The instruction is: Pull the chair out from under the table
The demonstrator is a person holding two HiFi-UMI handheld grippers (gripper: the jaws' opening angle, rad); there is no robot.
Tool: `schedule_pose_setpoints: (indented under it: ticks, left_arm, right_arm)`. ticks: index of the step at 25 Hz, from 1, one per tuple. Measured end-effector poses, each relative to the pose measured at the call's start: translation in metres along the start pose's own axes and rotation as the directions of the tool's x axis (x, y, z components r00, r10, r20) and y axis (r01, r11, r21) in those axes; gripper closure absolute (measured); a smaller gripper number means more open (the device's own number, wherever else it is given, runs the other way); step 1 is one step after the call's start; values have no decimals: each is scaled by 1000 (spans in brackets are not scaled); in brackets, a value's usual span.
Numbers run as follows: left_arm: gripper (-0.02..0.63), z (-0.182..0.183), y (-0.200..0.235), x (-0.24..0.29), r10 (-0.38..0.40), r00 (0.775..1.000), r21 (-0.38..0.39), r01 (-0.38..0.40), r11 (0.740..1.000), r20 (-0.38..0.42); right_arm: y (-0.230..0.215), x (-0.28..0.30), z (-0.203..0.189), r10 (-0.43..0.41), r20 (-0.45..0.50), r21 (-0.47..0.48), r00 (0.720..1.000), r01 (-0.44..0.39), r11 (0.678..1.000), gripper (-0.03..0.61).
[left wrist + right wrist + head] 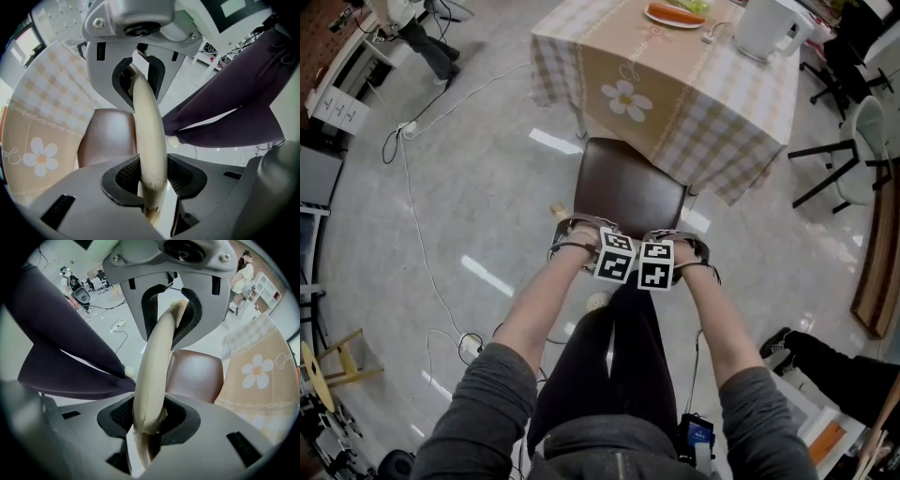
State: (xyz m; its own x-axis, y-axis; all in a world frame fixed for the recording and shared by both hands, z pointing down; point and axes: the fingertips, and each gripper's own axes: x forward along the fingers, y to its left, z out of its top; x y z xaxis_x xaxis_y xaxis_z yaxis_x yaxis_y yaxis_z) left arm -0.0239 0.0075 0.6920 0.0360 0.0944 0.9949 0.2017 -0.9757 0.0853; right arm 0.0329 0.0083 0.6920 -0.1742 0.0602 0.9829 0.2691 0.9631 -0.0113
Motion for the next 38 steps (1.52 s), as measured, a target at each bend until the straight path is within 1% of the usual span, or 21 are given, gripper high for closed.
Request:
schedule_pose_setpoints:
  ticks: [9, 21, 38]
  left_arm:
    - [463, -1, -11, 1, -2, 1000, 5, 2, 1000, 0]
    - [463, -5, -36, 4, -7, 1000, 18, 7, 1000, -5]
    - [463, -7, -53, 6, -13, 1000, 16, 13, 1000, -8]
  right_arm:
    - [9, 2, 6, -1, -4, 4, 1000, 1, 1000, 451]
    - [31, 5, 20, 0, 1, 14, 1000, 0, 1000, 451]
    - [45, 7, 30, 8, -1, 11, 1000, -8, 1000, 451]
